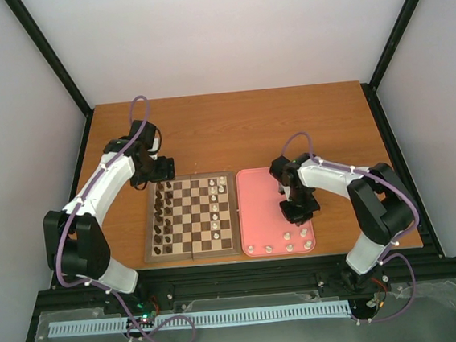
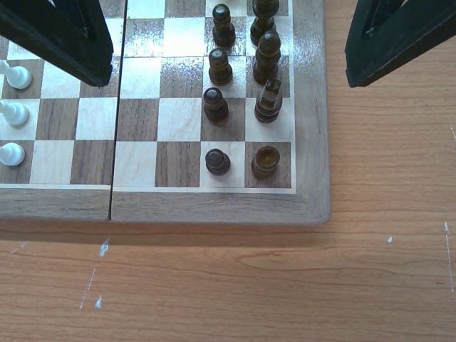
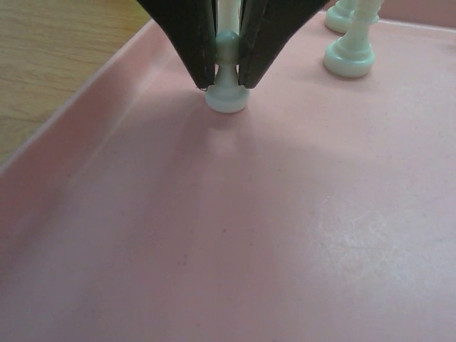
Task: Set up the chess pieces on the board
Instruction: Pick up the chess piece from the storage box, then place the chess piece on the chessboard.
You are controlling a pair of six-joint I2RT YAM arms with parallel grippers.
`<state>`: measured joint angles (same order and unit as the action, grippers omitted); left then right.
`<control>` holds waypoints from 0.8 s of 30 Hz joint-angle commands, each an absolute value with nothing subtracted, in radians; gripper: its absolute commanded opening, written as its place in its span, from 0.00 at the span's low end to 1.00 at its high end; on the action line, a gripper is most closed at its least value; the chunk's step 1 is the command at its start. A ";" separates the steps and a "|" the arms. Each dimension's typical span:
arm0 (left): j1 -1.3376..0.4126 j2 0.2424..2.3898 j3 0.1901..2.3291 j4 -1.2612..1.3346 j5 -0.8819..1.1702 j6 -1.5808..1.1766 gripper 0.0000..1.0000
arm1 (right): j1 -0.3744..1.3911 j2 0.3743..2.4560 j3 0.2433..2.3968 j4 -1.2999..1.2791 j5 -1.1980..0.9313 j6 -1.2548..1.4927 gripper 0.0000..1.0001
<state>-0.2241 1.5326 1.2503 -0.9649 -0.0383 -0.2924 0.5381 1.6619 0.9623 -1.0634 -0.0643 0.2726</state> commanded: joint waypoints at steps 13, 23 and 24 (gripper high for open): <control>-0.217 1.516 1.292 -0.955 -0.015 -0.289 1.00 | 0.551 1.523 1.165 -1.166 0.039 0.265 0.03; -0.218 1.562 1.371 -0.965 0.035 -0.287 1.00 | 0.758 1.554 1.375 -1.284 0.093 0.320 0.03; -0.218 1.569 1.382 -0.970 0.043 -0.288 1.00 | 0.796 1.576 1.407 -1.299 0.099 0.333 0.03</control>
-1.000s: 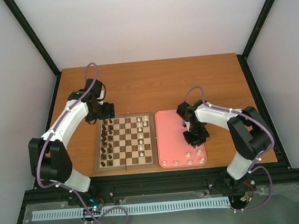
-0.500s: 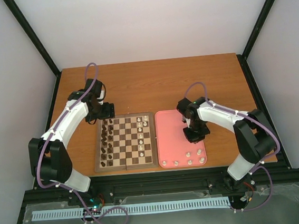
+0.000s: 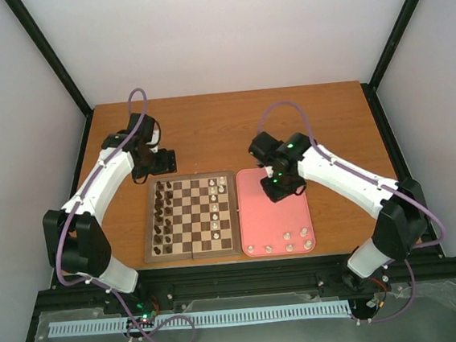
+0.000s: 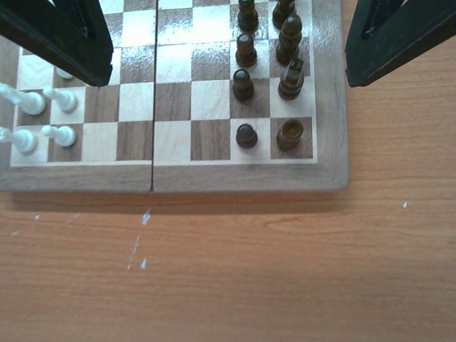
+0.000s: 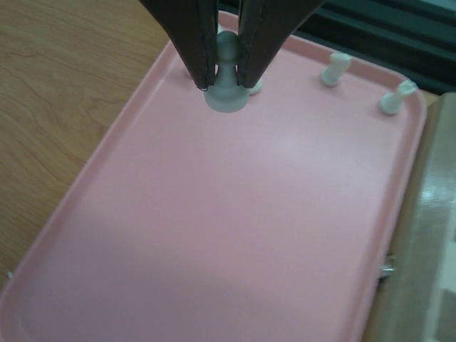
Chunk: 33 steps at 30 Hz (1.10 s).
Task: Set up the chess pieces on the board
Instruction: Place the chess piece on the chessboard.
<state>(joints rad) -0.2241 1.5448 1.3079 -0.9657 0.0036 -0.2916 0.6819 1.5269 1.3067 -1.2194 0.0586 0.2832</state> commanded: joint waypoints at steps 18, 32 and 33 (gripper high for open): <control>-0.218 1.498 1.352 -0.970 0.018 -0.282 1.00 | 1.139 1.929 1.684 -1.357 -0.094 0.250 0.03; -0.218 1.457 1.344 -0.969 0.005 -0.290 1.00 | 1.216 2.114 1.835 -1.372 -0.146 0.221 0.03; -0.218 1.457 1.346 -0.968 0.004 -0.289 1.00 | 1.220 2.119 1.836 -1.370 -0.146 0.222 0.03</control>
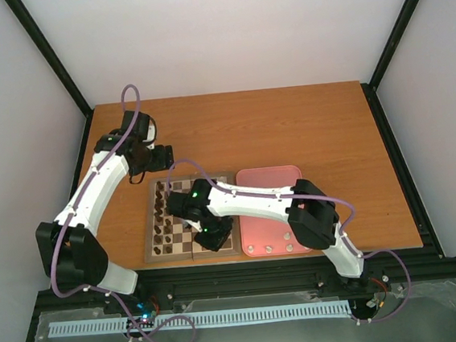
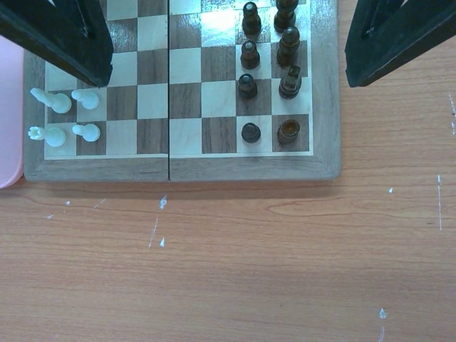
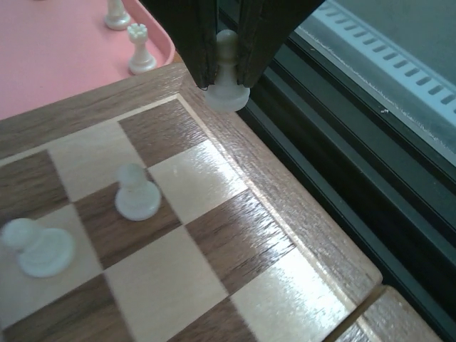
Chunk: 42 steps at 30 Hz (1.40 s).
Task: Set up the chess pieces on the board
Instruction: Place the chess piece on the chessboard.
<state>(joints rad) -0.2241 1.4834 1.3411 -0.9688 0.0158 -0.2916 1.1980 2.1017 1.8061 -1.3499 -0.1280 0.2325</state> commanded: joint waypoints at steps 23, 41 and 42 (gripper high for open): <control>-0.218 1.401 1.319 -0.967 0.001 -0.288 1.00 | 1.234 2.164 1.822 -1.301 -0.082 0.286 0.03; -0.218 1.378 1.305 -0.965 0.007 -0.289 1.00 | 1.233 2.190 1.823 -1.304 -0.077 0.292 0.05; -0.218 1.378 1.303 -0.965 0.006 -0.289 1.00 | 1.233 2.193 1.825 -1.303 -0.075 0.292 0.05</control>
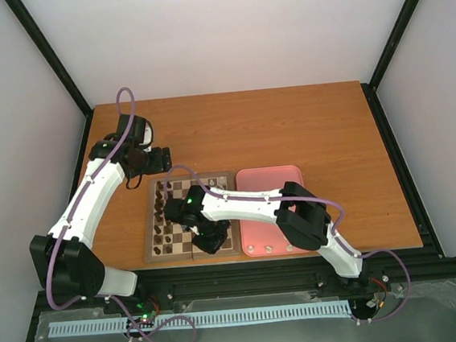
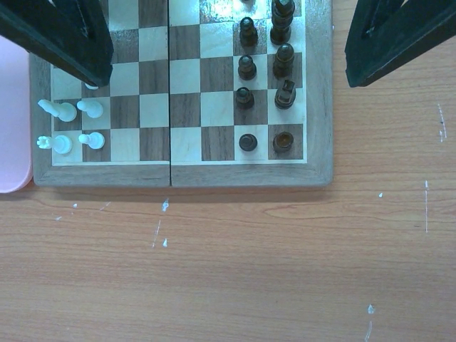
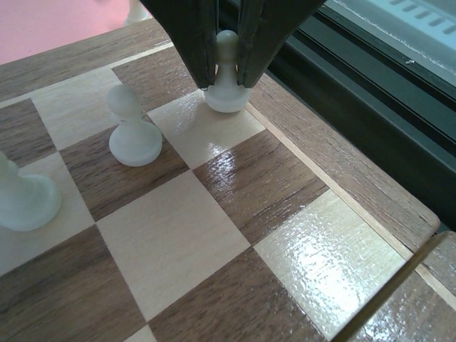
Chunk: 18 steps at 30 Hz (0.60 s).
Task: Set up the chess pieces on the board
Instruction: Place the chess piece on the chessboard.
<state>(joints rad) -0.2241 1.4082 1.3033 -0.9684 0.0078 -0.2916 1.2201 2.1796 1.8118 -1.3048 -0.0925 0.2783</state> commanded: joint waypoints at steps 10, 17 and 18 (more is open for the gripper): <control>-0.218 1.369 1.295 -0.963 0.003 -0.288 1.00 | 1.232 2.204 1.829 -1.300 -0.056 0.294 0.09; -0.218 1.369 1.295 -0.963 0.000 -0.288 1.00 | 1.231 2.204 1.831 -1.299 -0.049 0.293 0.11; -0.218 1.370 1.295 -0.963 0.000 -0.287 1.00 | 1.231 2.204 1.832 -1.298 -0.048 0.292 0.12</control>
<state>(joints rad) -0.2241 1.3952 1.2930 -0.9676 0.0071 -0.2916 1.2201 2.1918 1.8118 -1.3045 -0.0738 0.2855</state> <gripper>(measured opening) 0.998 0.111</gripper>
